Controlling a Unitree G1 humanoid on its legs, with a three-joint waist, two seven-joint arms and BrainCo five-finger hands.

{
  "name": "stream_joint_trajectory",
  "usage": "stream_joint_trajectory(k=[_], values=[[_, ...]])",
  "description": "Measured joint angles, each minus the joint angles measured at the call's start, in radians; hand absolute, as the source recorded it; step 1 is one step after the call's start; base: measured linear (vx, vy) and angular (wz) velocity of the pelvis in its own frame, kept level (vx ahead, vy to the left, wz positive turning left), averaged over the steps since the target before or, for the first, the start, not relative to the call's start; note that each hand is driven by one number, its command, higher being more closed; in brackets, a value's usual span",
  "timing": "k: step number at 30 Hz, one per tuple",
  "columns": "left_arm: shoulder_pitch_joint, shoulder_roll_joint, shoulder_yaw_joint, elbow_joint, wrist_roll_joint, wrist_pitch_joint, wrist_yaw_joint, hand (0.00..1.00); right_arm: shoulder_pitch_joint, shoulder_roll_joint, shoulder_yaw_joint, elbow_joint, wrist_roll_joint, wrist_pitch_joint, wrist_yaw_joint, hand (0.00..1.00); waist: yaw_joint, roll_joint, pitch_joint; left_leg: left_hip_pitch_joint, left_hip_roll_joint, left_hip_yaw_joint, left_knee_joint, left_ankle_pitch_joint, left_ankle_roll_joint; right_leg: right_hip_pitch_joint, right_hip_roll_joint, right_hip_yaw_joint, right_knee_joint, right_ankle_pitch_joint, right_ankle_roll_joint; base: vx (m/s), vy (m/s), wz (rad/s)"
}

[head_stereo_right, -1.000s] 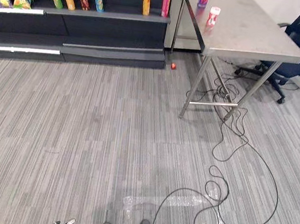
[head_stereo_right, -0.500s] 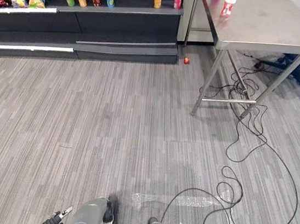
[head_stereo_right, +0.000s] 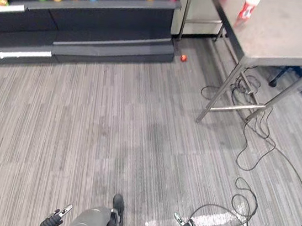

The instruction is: Put the gum and the chips on the shelf.

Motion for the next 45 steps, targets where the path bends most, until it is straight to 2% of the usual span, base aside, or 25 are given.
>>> stream_joint_trajectory(k=[2, 3, 4, 7, 10, 12, 14, 15, 16, 17, 21, 24, 25, 26, 27, 30, 31, 32, 34, 35, 37, 39, 42, 44, 45], values=[[-0.003, 0.016, -0.021, 0.001, 0.002, 0.000, -0.002, 0.00, 0.004, 0.002, 0.000, 0.001, 0.000, 0.000, -0.008, 0.00, -0.012, -0.015, 0.007, 0.120, -0.040, -0.019, -0.051, -0.032, 0.013, -0.105, -0.017, -0.043, 0.261, -0.084, -0.018, 0.36, 0.132, 0.19], [-0.003, 0.013, -0.021, 0.001, 0.003, 0.000, -0.002, 0.00, 0.008, 0.001, -0.003, 0.000, 0.008, -0.001, -0.010, 0.00, -0.013, -0.010, 0.009, 0.150, -0.043, -0.024, -0.065, -0.043, 0.016, -0.122, -0.015, -0.068, 0.290, -0.125, -0.026, 0.32, 0.073, 0.08], [-0.003, 0.009, -0.021, 0.002, 0.013, 0.001, -0.002, 0.00, 0.017, -0.002, -0.002, -0.006, 0.010, -0.003, -0.009, 0.00, -0.016, -0.004, 0.012, 0.199, -0.046, -0.027, -0.081, -0.059, 0.016, -0.161, -0.008, -0.126, 0.303, -0.201, -0.037, 0.23, 0.037, 0.06], [-0.005, -0.001, 0.011, 0.011, 0.041, 0.007, -0.003, 0.00, 0.020, -0.002, -0.003, -0.006, 0.020, -0.004, -0.007, 0.00, -0.031, 0.002, 0.018, 0.271, -0.037, -0.038, -0.097, -0.109, 0.009, -0.235, 0.039, -0.245, 0.116, -0.267, -0.056, 0.26, -0.006, 0.08], [-0.010, -0.025, 0.058, 0.011, 0.069, 0.015, -0.005, 0.00, 0.022, 0.000, -0.027, -0.002, 0.020, -0.003, 0.007, 0.00, -0.042, 0.026, 0.023, 0.317, 0.009, -0.061, -0.092, -0.149, -0.023, -0.252, 0.133, -0.254, -0.233, -0.242, -0.036, 0.39, -0.131, 0.22], [-0.023, -0.033, 0.094, 0.009, 0.078, 0.014, -0.013, 0.00, 0.044, 0.013, -0.043, 0.003, 0.020, 0.000, 0.010, 0.00, -0.042, 0.022, 0.028, 0.353, 0.038, -0.094, -0.099, -0.177, -0.062, -0.253, 0.154, -0.240, -0.530, -0.115, -0.032, 0.46, -0.195, 0.44], [-0.018, -0.040, 0.144, 0.009, 0.078, 0.015, -0.016, 0.00, 0.057, 0.020, -0.041, 0.001, 0.016, 0.002, 0.011, 0.00, -0.041, 0.001, 0.027, 0.393, 0.045, -0.118, -0.108, -0.212, -0.095, -0.253, 0.136, -0.224, -0.576, -0.056, -0.027, 0.49, -0.259, 0.50], [-0.022, -0.052, 0.164, 0.008, 0.078, 0.015, -0.017, 0.00, 0.061, 0.018, -0.042, 0.000, 0.015, 0.003, 0.011, 0.00, -0.043, 0.012, 0.032, 0.418, 0.065, -0.135, -0.107, -0.228, -0.104, -0.258, 0.148, -0.228, -0.519, -0.007, -0.041, 0.49, -0.285, 0.44], [-0.025, -0.069, 0.184, 0.008, 0.078, 0.016, -0.019, 0.00, 0.060, 0.012, -0.041, -0.001, 0.012, 0.002, 0.012, 0.00, -0.040, 0.027, 0.027, 0.427, 0.080, -0.136, -0.098, -0.224, -0.110, -0.275, 0.157, -0.237, -0.460, -0.010, -0.052, 0.51, -0.302, 0.23], [-0.024, -0.086, 0.197, 0.007, 0.078, 0.014, -0.020, 0.00, 0.053, 0.007, -0.042, -0.011, 0.004, 0.002, 0.012, 0.00, -0.037, 0.042, 0.021, 0.421, 0.106, -0.135, -0.072, -0.194, -0.128, -0.285, 0.171, -0.254, -0.407, -0.061, -0.097, 0.39, -0.247, 0.13], [-0.034, -0.089, 0.196, 0.005, 0.078, 0.015, -0.022, 0.00, 0.043, 0.003, -0.040, -0.010, -0.006, 0.000, 0.013, 0.00, -0.042, 0.047, 0.019, 0.401, 0.153, -0.178, 0.030, -0.079, -0.158, -0.249, 0.189, -0.302, -0.336, -0.178, -0.128, 0.53, -0.328, 0.21], [-0.051, -0.102, 0.198, -0.006, 0.077, 0.021, -0.028, 0.00, 0.046, -0.005, -0.039, -0.006, -0.007, 0.002, 0.013, 0.00, -0.040, 0.049, 0.017, 0.295, 0.177, -0.257, 0.292, 0.030, -0.265, -0.172, 0.199, -0.324, -0.342, -0.243, -0.140, 0.35, -0.186, 0.23], [-0.054, -0.105, 0.205, -0.011, 0.076, 0.021, -0.034, 0.00, 0.044, -0.008, -0.038, -0.006, -0.006, 0.001, 0.014, 0.00, -0.037, 0.045, 0.018, 0.237, 0.181, -0.277, 0.439, 0.103, -0.313, -0.141, 0.201, -0.323, -0.345, -0.265, -0.147, 0.35, -0.126, 0.01], [-0.056, -0.108, 0.210, -0.012, 0.067, 0.020, -0.039, 0.00, 0.038, -0.012, -0.038, -0.002, -0.006, 0.001, 0.015, 0.00, -0.039, 0.045, 0.018, 0.171, 0.195, -0.267, 0.590, 0.094, -0.342, -0.102, 0.205, -0.323, -0.357, -0.278, -0.160, 0.36, -0.108, -0.04], [-0.057, -0.108, 0.210, -0.012, 0.065, 0.021, -0.040, 0.00, 0.037, -0.012, -0.039, 0.002, -0.005, 0.001, 0.014, 0.00, -0.039, 0.045, 0.018, 0.143, 0.199, -0.247, 0.651, 0.081, -0.343, -0.076, 0.206, -0.322, -0.368, -0.281, -0.164, 0.35, -0.066, -0.03], [-0.054, -0.116, 0.227, -0.028, 0.029, 0.018, -0.043, 0.00, 0.037, -0.010, -0.036, 0.010, 0.009, 0.001, 0.012, 0.00, -0.033, 0.043, 0.016, 0.034, 0.210, -0.112, 0.750, -0.057, -0.231, 0.055, 0.203, -0.302, -0.447, -0.298, -0.168, 0.37, 0.043, -0.22], [-0.054, -0.115, 0.223, -0.042, -0.015, 0.008, -0.054, 0.00, 0.037, -0.008, -0.029, 0.009, 0.027, -0.001, 0.010, 0.00, -0.008, 0.037, 0.014, -0.085, 0.173, -0.051, 0.401, -0.110, -0.166, 0.132, 0.169, -0.260, -0.482, -0.323, -0.125, 0.53, 0.292, -0.66], [-0.052, -0.115, 0.223, -0.041, -0.019, 0.006, -0.056, 0.00, 0.044, -0.007, -0.027, 0.009, 0.027, -0.001, 0.011, 0.00, -0.008, 0.036, 0.012, -0.083, 0.156, -0.054, 0.230, -0.073, -0.150, 0.149, 0.155, -0.247, -0.480, -0.338, -0.101, 0.54, 0.332, -0.74], [-0.044, -0.122, 0.214, -0.030, -0.020, 0.005, -0.057, 0.00, 0.062, -0.025, 0.007, 0.001, 0.027, -0.001, 0.010, 0.00, -0.008, 0.058, -0.008, -0.082, 0.145, -0.071, 0.028, 0.061, -0.141, 0.169, 0.149, -0.227, -0.475, -0.364, -0.051, 0.36, 0.293, -0.28], [-0.043, -0.117, 0.217, -0.028, -0.020, 0.006, -0.059, 0.00, 0.072, -0.026, 0.020, 0.000, 0.027, 0.001, 0.009, 0.00, -0.008, 0.053, -0.018, -0.082, 0.134, -0.078, 0.002, 0.137, -0.135, 0.197, 0.131, -0.206, -0.481, -0.396, -0.047, 0.38, 0.323, -0.13], [-0.037, -0.113, 0.230, -0.029, -0.018, 0.008, -0.058, 0.00, 0.072, -0.012, 0.034, -0.003, 0.027, -0.001, 0.009, 0.00, -0.007, 0.029, -0.048, -0.110, 0.103, -0.051, 0.062, 0.078, -0.119, 0.204, 0.097, -0.182, -0.523, -0.406, -0.044, 0.40, 0.309, -0.19], [-0.041, -0.105, 0.266, -0.024, -0.021, 0.005, -0.062, 0.00, 0.042, -0.001, 0.001, 0.027, 0.026, -0.001, 0.012, 0.00, 0.001, 0.015, -0.061, -0.153, 0.113, -0.005, 0.227, -0.049, -0.088, 0.228, 0.093, -0.087, -0.586, -0.338, -0.042, 0.44, 0.319, -0.53], [-0.038, -0.074, 0.221, 0.012, -0.020, 0.013, -0.061, 0.00, 0.046, 0.012, -0.003, 0.043, 0.025, 0.000, 0.014, 0.00, -0.002, -0.008, -0.111, -0.097, 0.075, 0.038, 0.205, -0.099, -0.060, 0.216, 0.063, -0.018, -0.552, -0.289, -0.029, 0.40, 0.328, -0.41], [-0.037, -0.068, 0.201, 0.022, -0.018, 0.013, -0.061, 0.00, 0.045, 0.010, -0.006, 0.041, 0.024, 0.000, 0.014, 0.00, 0.004, -0.009, -0.118, -0.025, 0.046, 0.069, 0.137, -0.106, -0.055, 0.133, 0.049, 0.020, -0.352, -0.283, -0.024, 0.31, 0.225, -0.46], [-0.036, -0.059, 0.170, 0.025, -0.016, 0.014, -0.061, 0.00, 0.044, 0.010, -0.021, 0.039, 0.026, 0.000, 0.014, 0.00, -0.002, -0.005, -0.116, 0.029, 0.032, 0.086, 0.097, -0.109, -0.047, 0.044, 0.044, 0.030, -0.146, -0.243, -0.008, 0.20, 0.154, -0.21]])
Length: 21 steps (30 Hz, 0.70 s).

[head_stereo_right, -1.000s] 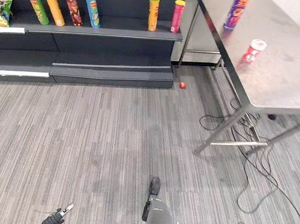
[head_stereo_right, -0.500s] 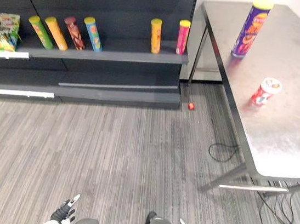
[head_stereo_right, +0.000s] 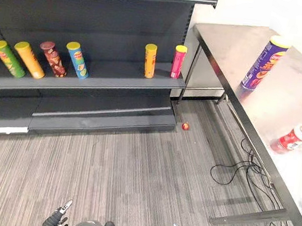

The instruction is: Put the gum and the chips on the shelf.

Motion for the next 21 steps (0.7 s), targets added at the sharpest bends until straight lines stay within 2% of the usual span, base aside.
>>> stream_joint_trajectory(k=[1, 2, 3, 5, 7, 9, 10, 11, 12, 13, 15, 19, 21], values=[[0.002, 0.011, -0.039, 0.006, 0.000, 0.000, 0.001, 0.00, 0.000, -0.005, 0.000, -0.001, 0.000, 0.000, -0.001, 0.00, -0.016, 0.005, 0.004, 0.039, -0.005, 0.002, -0.015, -0.007, 0.012, -0.047, 0.000, -0.002, 0.132, 0.051, 0.022, 0.32, 0.203, -0.14], [0.004, 0.023, -0.081, 0.016, 0.001, 0.002, 0.001, 0.00, 0.002, -0.004, -0.012, 0.000, 0.000, 0.000, -0.001, 0.00, -0.022, 0.010, 0.019, 0.108, -0.010, 0.016, -0.037, -0.014, 0.023, -0.092, 0.006, -0.022, 0.292, 0.069, 0.034, 0.28, 0.140, -0.07], [0.008, 0.029, -0.091, 0.015, 0.002, 0.002, 0.002, 0.00, 0.002, -0.003, -0.016, 0.000, 0.000, 0.001, -0.001, 0.00, -0.021, 0.008, 0.024, 0.143, -0.011, 0.024, -0.051, -0.014, 0.023, -0.104, 0.005, -0.040, 0.347, 0.068, 0.033, 0.30, 0.120, -0.12], [0.023, 0.035, -0.111, 0.016, 0.016, 0.001, 0.003, 0.00, 0.003, -0.007, 0.005, -0.009, 0.000, 0.000, -0.001, 0.00, -0.037, 0.013, 0.025, 0.240, -0.012, 0.026, -0.122, -0.014, 0.022, -0.144, -0.015, -0.207, 0.404, 0.024, -0.025, 0.22, 0.037, -0.04], [0.019, 0.033, -0.110, 0.017, 0.016, 0.003, 0.003, 0.00, -0.004, -0.008, 0.012, -0.020, 0.000, -0.001, -0.002, 0.00, -0.038, 0.014, 0.027, 0.265, -0.013, 0.031, -0.165, -0.013, 0.017, -0.181, -0.033, -0.312, 0.352, -0.003, -0.054, 0.21, -0.016, -0.03], [0.021, 0.028, -0.100, 0.014, 0.017, 0.007, 0.003, 0.00, -0.016, -0.014, 0.013, -0.030, 0.000, -0.001, -0.002, 0.00, -0.036, 0.022, 0.050, 0.293, 0.002, 0.048, -0.168, -0.009, 0.011, -0.185, -0.039, -0.440, 0.143, -0.026, -0.059, 0.23, -0.103, -0.19], [0.023, 0.029, -0.099, 0.014, 0.017, 0.008, 0.003, 0.00, -0.019, -0.014, 0.015, -0.030, 0.000, -0.001, -0.002, 0.00, -0.036, 0.023, 0.052, 0.296, 0.005, 0.052, -0.168, -0.009, 0.011, -0.182, -0.035, -0.466, 0.065, -0.020, -0.056, 0.20, -0.166, -0.33], [0.031, 0.034, -0.088, 0.014, 0.017, 0.009, 0.002, 0.00, -0.026, -0.012, 0.023, -0.029, -0.001, -0.001, -0.002, 0.00, -0.036, 0.007, 0.070, 0.320, 0.000, 0.056, -0.175, -0.017, -0.019, -0.155, -0.022, -0.518, -0.170, 0.060, -0.044, 0.21, -0.185, -0.34], [0.028, 0.031, -0.080, 0.015, 0.020, 0.009, 0.003, 0.00, -0.026, -0.013, 0.022, -0.027, 0.000, 0.000, -0.001, 0.00, -0.034, 0.006, 0.080, 0.339, 0.005, 0.054, -0.184, -0.025, -0.042, -0.143, -0.006, -0.533, -0.201, 0.077, -0.107, 0.23, -0.181, -0.49], [0.029, 0.015, -0.078, 0.030, 0.027, 0.013, -0.001, 0.00, -0.030, -0.030, 0.025, -0.029, -0.001, -0.001, -0.002, 0.00, -0.031, 0.042, 0.087, 0.347, 0.033, 0.054, -0.203, -0.027, -0.057, -0.121, 0.045, -0.541, -0.247, 0.086, -0.108, 0.17, -0.132, -0.37], [0.029, 0.002, -0.075, 0.034, 0.039, 0.021, -0.004, 0.00, -0.035, -0.045, 0.036, -0.025, -0.001, 0.000, -0.001, 0.00, -0.027, 0.063, 0.085, 0.341, 0.060, 0.053, -0.201, -0.018, -0.072, -0.117, 0.088, -0.530, -0.287, 0.086, -0.110, 0.20, -0.191, -0.38], [0.030, 0.000, -0.063, 0.032, 0.038, 0.023, -0.016, 0.00, -0.024, -0.046, 0.062, -0.024, -0.002, 0.002, -0.001, 0.00, -0.025, 0.061, 0.086, 0.351, 0.107, 0.048, -0.179, 0.013, -0.107, -0.041, 0.157, -0.534, -0.407, 0.093, -0.115, 0.12, -0.159, -0.12], [0.031, 0.001, -0.063, 0.023, 0.038, 0.024, -0.018, 0.00, -0.013, -0.050, 0.063, -0.024, -0.001, 0.002, -0.001, 0.00, -0.020, 0.056, 0.080, 0.345, 0.113, 0.046, -0.165, 0.031, -0.115, -0.019, 0.165, -0.545, -0.459, 0.102, -0.112, 0.06, -0.006, 0.10]])
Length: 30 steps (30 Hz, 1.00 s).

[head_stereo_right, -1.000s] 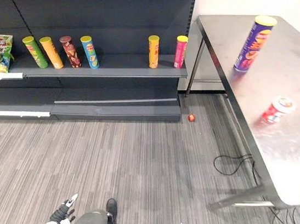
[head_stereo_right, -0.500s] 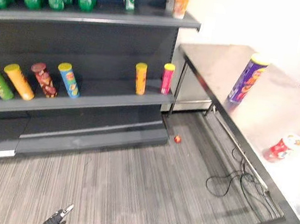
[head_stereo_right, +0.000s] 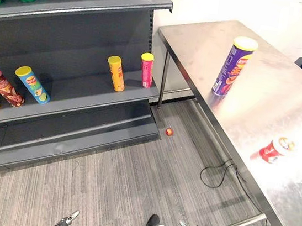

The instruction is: Put the gum and the chips on the shelf.

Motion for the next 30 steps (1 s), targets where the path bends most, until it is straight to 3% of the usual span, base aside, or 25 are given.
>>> stream_joint_trajectory(k=[4, 7, 9, 10, 11, 12, 13, 14, 15, 16, 17, 19, 20, 22, 23, 25, 28, 29, 30], values=[[-0.004, -0.001, -0.002, -0.009, 0.002, 0.000, 0.003, 0.00, -0.003, -0.003, -0.001, 0.000, 0.001, 0.001, 0.000, 0.00, 0.005, 0.011, -0.012, -0.032, -0.004, 0.004, -0.001, 0.025, -0.017, -0.006, 0.007, -0.005, -0.063, 0.037, -0.001, 0.08, 0.063, 0.00], [-0.010, 0.000, -0.017, -0.008, 0.003, 0.006, 0.014, 0.00, -0.005, -0.002, -0.001, -0.002, 0.004, 0.000, 0.000, 0.00, 0.000, 0.011, -0.013, -0.036, -0.011, 0.017, -0.001, 0.031, -0.028, -0.045, 0.000, 0.015, 0.002, 0.026, -0.025, 0.12, 0.072, -0.33], [-0.017, 0.001, -0.018, -0.008, 0.003, 0.007, 0.020, 0.00, -0.011, -0.001, -0.001, 0.000, 0.014, 0.000, -0.001, 0.00, -0.004, 0.005, -0.010, -0.023, -0.025, 0.064, 0.013, 0.056, -0.056, -0.076, -0.006, 0.031, 0.061, 0.009, -0.042, 0.12, 0.022, -0.73], [-0.016, 0.005, -0.015, -0.009, 0.002, 0.006, 0.021, 0.00, -0.009, -0.001, 0.000, 0.007, 0.018, 0.001, -0.001, 0.00, -0.010, -0.002, -0.006, -0.034, -0.023, 0.082, 0.100, 0.056, -0.057, -0.071, -0.012, 0.038, 0.084, -0.012, -0.045, 0.11, -0.067, -0.92], [-0.020, 0.015, -0.014, -0.011, 0.002, 0.006, 0.023, 0.00, -0.004, 0.001, 0.003, 0.016, 0.023, 0.001, 0.000, 0.00, -0.017, -0.014, -0.006, -0.091, 0.011, 0.092, 0.307, 0.056, -0.057, -0.050, -0.020, 0.055, 0.084, -0.038, -0.056, 0.13, -0.089, -0.93], [-0.023, 0.015, -0.017, -0.013, 0.002, 0.006, 0.025, 0.00, 0.000, -0.002, 0.005, 0.015, 0.025, 0.001, -0.001, 0.00, -0.019, -0.007, -0.002, -0.132, 0.038, 0.087, 0.432, 0.072, -0.045, -0.037, -0.012, 0.070, 0.084, -0.041, -0.058, 0.14, -0.083, -1.16], [-0.021, 0.006, -0.016, -0.019, -0.003, 0.006, 0.026, 0.00, 0.011, -0.010, 0.005, 0.015, 0.044, 0.001, -0.002, 0.00, -0.019, 0.003, 0.007, -0.200, 0.097, 0.073, 0.641, 0.160, 0.026, -0.013, 0.016, 0.120, 0.083, -0.049, -0.068, 0.12, -0.043, -1.10], [-0.018, 0.002, -0.015, -0.019, -0.005, 0.006, 0.027, 0.00, 0.017, -0.012, 0.004, 0.013, 0.047, 0.001, -0.003, 0.00, -0.015, 0.010, 0.009, -0.233, 0.114, 0.053, 0.722, 0.219, 0.044, 0.001, 0.022, 0.156, 0.081, -0.054, -0.074, 0.20, 0.082, -1.57], [-0.012, -0.004, -0.016, -0.018, -0.021, 0.005, 0.026, 0.00, 0.023, -0.011, -0.005, 0.012, 0.061, 0.001, -0.005, 0.00, -0.012, 0.024, 0.009, -0.284, 0.127, 0.005, 0.843, 0.236, 0.042, 0.009, 0.043, 0.222, 0.094, -0.076, -0.083, 0.19, 0.116, -1.67], [-0.013, -0.005, -0.005, -0.019, -0.035, 0.004, 0.025, 0.00, 0.023, -0.010, -0.019, 0.012, 0.063, 0.002, -0.007, 0.00, -0.013, 0.025, 0.012, -0.339, 0.119, -0.036, 0.902, 0.126, 0.053, 0.016, 0.057, 0.291, 0.101, -0.089, -0.099, 0.19, 0.123, -1.62], [-0.014, -0.004, 0.002, -0.020, -0.039, 0.004, 0.022, 0.00, 0.025, -0.007, -0.031, 0.012, 0.064, 0.002, -0.007, 0.00, -0.014, 0.021, 0.014, -0.364, 0.110, -0.054, 0.911, 0.089, 0.051, 0.025, 0.061, 0.319, 0.097, -0.089, -0.099, 0.19, 0.047, -1.52], [-0.003, 0.000, 0.012, -0.039, -0.040, -0.002, 0.022, 0.00, 0.038, -0.003, -0.077, 0.018, 0.081, 0.003, -0.009, 0.00, -0.001, 0.004, 0.025, -0.422, 0.092, -0.079, 0.831, 0.011, 0.043, 0.068, 0.063, 0.436, 0.079, -0.098, -0.084, 0.19, 0.064, -1.45], [0.001, 0.000, 0.013, -0.040, -0.040, -0.004, 0.022, 0.00, 0.040, -0.003, -0.085, 0.017, 0.082, 0.003, -0.010, 0.00, 0.000, 0.003, 0.024, -0.425, 0.091, -0.083, 0.787, 0.005, 0.045, 0.076, 0.062, 0.460, 0.075, -0.100, -0.081, 0.16, 0.116, -1.40], [0.001, -0.003, 0.025, -0.043, -0.039, -0.008, 0.023, 0.00, 0.047, -0.004, -0.118, 0.017, 0.081, 0.003, -0.010, 0.00, 0.002, 0.002, 0.025, -0.433, 0.082, -0.137, 0.549, 0.001, 0.037, 0.094, 0.060, 0.549, 0.070, -0.109, -0.066, 0.20, 0.190, -1.29], [0.003, -0.004, 0.043, -0.042, -0.038, -0.011, 0.026, 0.00, 0.047, -0.003, -0.124, 0.016, 0.081, 0.003, -0.011, 0.00, 0.002, 0.002, 0.024, -0.421, 0.061, -0.228, 0.341, 0.005, 0.032, 0.091, 0.058, 0.604, 0.070, -0.118, -0.051, 0.20, 0.231, -1.09], [0.004, -0.005, 0.043, -0.041, -0.035, -0.017, 0.033, 0.00, 0.046, -0.002, -0.122, 0.017, 0.080, 0.002, -0.011, 0.00, 0.001, 0.003, 0.024, -0.404, 0.045, -0.327, 0.167, 0.036, 0.013, 0.088, 0.054, 0.656, 0.072, -0.133, -0.027, 0.24, 0.284, -0.84], [0.013, -0.021, 0.041, -0.039, -0.032, -0.017, 0.035, 0.00, 0.047, -0.010, -0.121, 0.017, 0.080, 0.002, -0.009, 0.00, -0.002, 0.029, 0.014, -0.363, 0.036, -0.377, 0.043, 0.098, -0.024, 0.087, 0.056, 0.702, 0.096, -0.170, 0.030, 0.27, 0.359, -0.59], [0.018, -0.014, 0.040, -0.039, -0.032, -0.018, 0.034, 0.00, 0.043, -0.001, -0.122, 0.028, 0.080, 0.003, -0.010, 0.00, -0.001, 0.015, 0.009, -0.339, 0.011, -0.355, 0.037, 0.148, -0.048, 0.090, 0.030, 0.720, 0.129, -0.194, 0.067, 0.32, 0.421, -0.48], [0.023, 0.010, 0.027, -0.037, -0.021, -0.018, 0.036, 0.00, 0.045, 0.024, -0.122, 0.031, 0.078, 0.002, -0.001, 0.00, -0.009, -0.020, -0.010, -0.329, -0.025, -0.332, 0.035, 0.133, -0.024, 0.091, -0.015, 0.692, 0.121, -0.189, 0.080, 0.32, 0.398, -0.39]])
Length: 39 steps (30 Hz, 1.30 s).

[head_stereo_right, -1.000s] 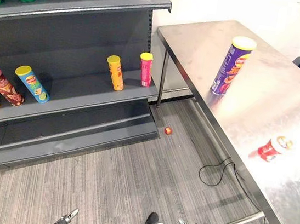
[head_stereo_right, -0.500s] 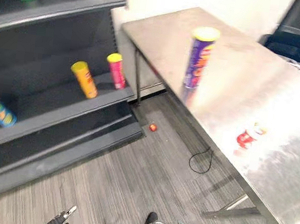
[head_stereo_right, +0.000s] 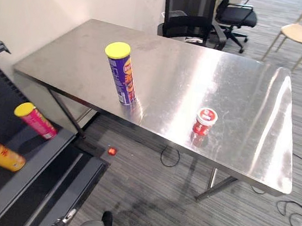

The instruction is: Put the gum and the chips on the shelf.

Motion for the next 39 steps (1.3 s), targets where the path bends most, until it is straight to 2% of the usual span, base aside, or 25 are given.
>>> stream_joint_trajectory(k=[1, 2, 3, 6, 10, 14, 16, 18, 19, 20, 21, 22, 23, 24, 25, 26, 27, 28, 30, 34, 39], values=[[-0.001, 0.006, -0.006, 0.001, 0.000, 0.000, 0.000, 0.00, -0.002, 0.011, -0.001, 0.000, 0.000, -0.001, 0.000, 0.00, 0.000, -0.011, -0.007, 0.001, -0.015, 0.013, 0.000, -0.007, 0.011, 0.001, -0.019, -0.002, -0.011, 0.006, 0.010, 0.32, 0.418, -0.41], [-0.001, 0.021, -0.017, 0.008, 0.001, 0.000, -0.003, 0.00, -0.014, 0.028, 0.000, 0.003, -0.001, -0.001, -0.001, 0.00, 0.004, -0.029, -0.017, 0.009, -0.046, 0.049, -0.002, -0.024, 0.037, 0.004, -0.056, 0.015, -0.038, 0.023, 0.036, 0.24, 0.334, -0.41], [-0.002, 0.022, -0.018, 0.011, 0.001, 0.000, -0.002, 0.00, -0.018, 0.030, 0.000, 0.004, -0.001, -0.001, -0.001, 0.00, 0.007, -0.034, -0.019, 0.015, -0.054, 0.067, -0.003, -0.032, 0.047, 0.006, -0.067, 0.020, -0.043, 0.032, 0.050, 0.24, 0.367, -0.60], [-0.007, 0.023, -0.049, 0.029, 0.008, 0.000, -0.002, 0.00, -0.020, 0.026, 0.000, 0.004, -0.001, -0.002, -0.001, 0.00, 0.020, -0.018, -0.020, 0.046, -0.087, 0.125, -0.006, -0.064, 0.081, 0.011, -0.105, 0.022, -0.073, 0.084, 0.066, 0.11, 0.224, -0.50], [-0.011, 0.037, -0.067, 0.033, 0.040, 0.000, -0.002, 0.00, -0.024, 0.026, 0.002, 0.006, -0.002, -0.002, 0.000, 0.00, 0.022, -0.015, -0.022, 0.046, -0.098, 0.153, -0.007, -0.077, 0.096, -0.005, -0.118, 0.021, -0.096, 0.124, 0.080, 0.05, 0.112, -0.31], [-0.024, 0.041, -0.069, 0.038, 0.041, 0.000, -0.002, 0.00, -0.031, 0.025, 0.002, 0.017, -0.002, -0.002, 0.000, 0.00, 0.026, -0.023, -0.017, 0.045, -0.095, 0.178, 0.008, -0.093, 0.099, -0.020, -0.119, 0.022, -0.103, 0.128, 0.085, -0.03, 0.001, -0.26], [-0.026, 0.043, -0.070, 0.039, 0.040, -0.001, -0.002, 0.00, -0.041, 0.024, 0.002, 0.016, -0.004, -0.003, 0.000, 0.00, 0.028, -0.026, -0.014, 0.044, -0.087, 0.210, 0.007, -0.097, 0.097, -0.043, -0.113, 0.037, -0.103, 0.139, 0.100, -0.08, -0.034, -0.51], [-0.027, 0.042, -0.075, 0.039, 0.040, -0.001, 0.001, 0.00, -0.044, 0.022, 0.006, 0.007, -0.020, -0.005, 0.000, 0.00, 0.039, -0.021, -0.013, 0.044, -0.066, 0.258, -0.002, -0.098, 0.096, -0.078, -0.091, 0.045, -0.104, 0.175, 0.095, -0.13, -0.040, -0.88], [-0.027, 0.034, -0.075, 0.038, 0.040, -0.001, 0.004, 0.00, -0.050, 0.015, 0.014, 0.003, -0.019, -0.005, -0.001, 0.00, 0.046, -0.007, -0.008, 0.042, -0.037, 0.290, -0.004, -0.101, 0.092, -0.101, -0.069, -0.009, -0.111, 0.229, 0.083, -0.18, -0.056, -1.04], [-0.026, 0.030, -0.075, 0.038, 0.040, -0.001, 0.006, 0.00, -0.052, 0.010, 0.023, 0.001, -0.019, -0.006, -0.003, 0.00, 0.045, 0.007, -0.009, 0.036, -0.013, 0.314, -0.002, -0.101, 0.092, -0.105, -0.058, -0.093, -0.138, 0.270, 0.048, -0.16, -0.059, -0.80], [-0.024, 0.028, -0.076, 0.036, 0.040, -0.001, 0.006, 0.00, -0.052, 0.008, 0.026, 0.001, -0.019, -0.005, -0.004, 0.00, 0.044, 0.011, -0.011, 0.030, -0.002, 0.327, -0.002, -0.099, 0.094, -0.106, -0.056, -0.159, -0.152, 0.282, 0.029, -0.13, -0.070, -0.58], [-0.025, 0.025, -0.073, 0.033, 0.040, 0.000, 0.006, 0.00, -0.053, 0.007, 0.038, 0.002, -0.019, -0.005, -0.005, 0.00, 0.044, 0.008, -0.003, 0.031, 0.007, 0.357, -0.005, -0.092, 0.095, -0.116, -0.071, -0.297, -0.110, 0.239, -0.031, -0.07, -0.121, -0.70], [-0.023, 0.030, -0.073, 0.026, 0.040, 0.001, 0.008, 0.00, -0.048, 0.007, 0.042, 0.004, -0.019, -0.003, -0.007, 0.00, 0.049, -0.006, -0.002, 0.049, 0.007, 0.396, -0.016, -0.082, 0.086, -0.120, -0.098, -0.465, -0.068, 0.188, -0.064, -0.05, -0.125, -0.70], [-0.022, 0.032, -0.073, 0.026, 0.040, 0.001, 0.009, 0.00, -0.043, 0.008, 0.042, 0.005, -0.019, -0.003, -0.009, 0.00, 0.050, -0.010, -0.002, 0.058, 0.004, 0.407, -0.022, -0.079, 0.082, -0.115, -0.102, -0.501, -0.078, 0.188, -0.056, -0.05, -0.156, -0.74], [-0.021, 0.037, -0.075, 0.028, 0.041, 0.004, 0.010, 0.00, -0.039, 0.007, 0.043, 0.004, -0.019, -0.003, -0.010, 0.00, 0.048, -0.021, -0.006, 0.082, -0.006, 0.419, -0.043, -0.070, 0.069, -0.091, -0.100, -0.516, -0.118, 0.190, -0.009, -0.03, -0.128, -0.52], [-0.023, 0.036, -0.078, 0.030, 0.041, 0.004, 0.011, 0.00, -0.038, 0.004, 0.042, 0.004, -0.019, -0.003, -0.010, 0.00, 0.044, -0.010, -0.005, 0.099, -0.011, 0.422, -0.074, -0.052, 0.062, -0.082, -0.090, -0.502, -0.142, 0.195, 0.012, -0.03, -0.120, -0.41], [-0.023, 0.032, -0.082, 0.032, 0.041, 0.004, 0.010, 0.00, -0.033, 0.003, 0.041, 0.004, -0.019, -0.003, -0.010, 0.00, 0.043, -0.012, -0.004, 0.103, -0.013, 0.420, -0.088, -0.042, 0.060, -0.083, -0.085, -0.500, -0.150, 0.195, 0.012, -0.02, -0.093, -0.16], [-0.028, 0.023, -0.085, 0.031, 0.042, 0.004, 0.006, 0.00, -0.024, 0.003, 0.031, 0.004, -0.018, -0.002, -0.009, 0.00, 0.042, 0.002, -0.012, 0.109, -0.013, 0.418, -0.109, -0.026, 0.055, -0.080, -0.076, -0.501, -0.163, 0.196, 0.014, -0.01, -0.060, -0.01], [-0.027, 0.015, -0.082, 0.031, 0.044, 0.003, 0.003, 0.00, -0.010, -0.002, 0.016, 0.005, -0.019, 0.004, -0.007, 0.00, 0.046, 0.007, -0.014, 0.128, -0.007, 0.401, -0.127, -0.020, 0.043, -0.051, -0.055, -0.508, -0.202, 0.203, 0.020, 0.01, -0.084, 0.05], [-0.023, 0.024, -0.062, 0.032, 0.046, 0.003, 0.001, 0.00, -0.009, 0.006, -0.013, 0.005, -0.028, 0.005, -0.002, 0.00, 0.047, -0.015, -0.023, 0.133, 0.003, 0.386, -0.134, -0.018, 0.037, -0.001, -0.034, -0.526, -0.286, 0.232, 0.018, 0.04, -0.056, 0.06], [-0.027, 0.026, -0.032, 0.036, 0.073, 0.005, 0.001, 0.00, -0.019, 0.005, -0.081, 0.024, -0.035, 0.008, -0.003, 0.00, 0.047, -0.019, -0.026, 0.133, -0.014, 0.347, -0.140, -0.017, 0.038, 0.030, -0.035, -0.546, -0.330, 0.254, 0.014, 0.10, 0.003, 0.13]])
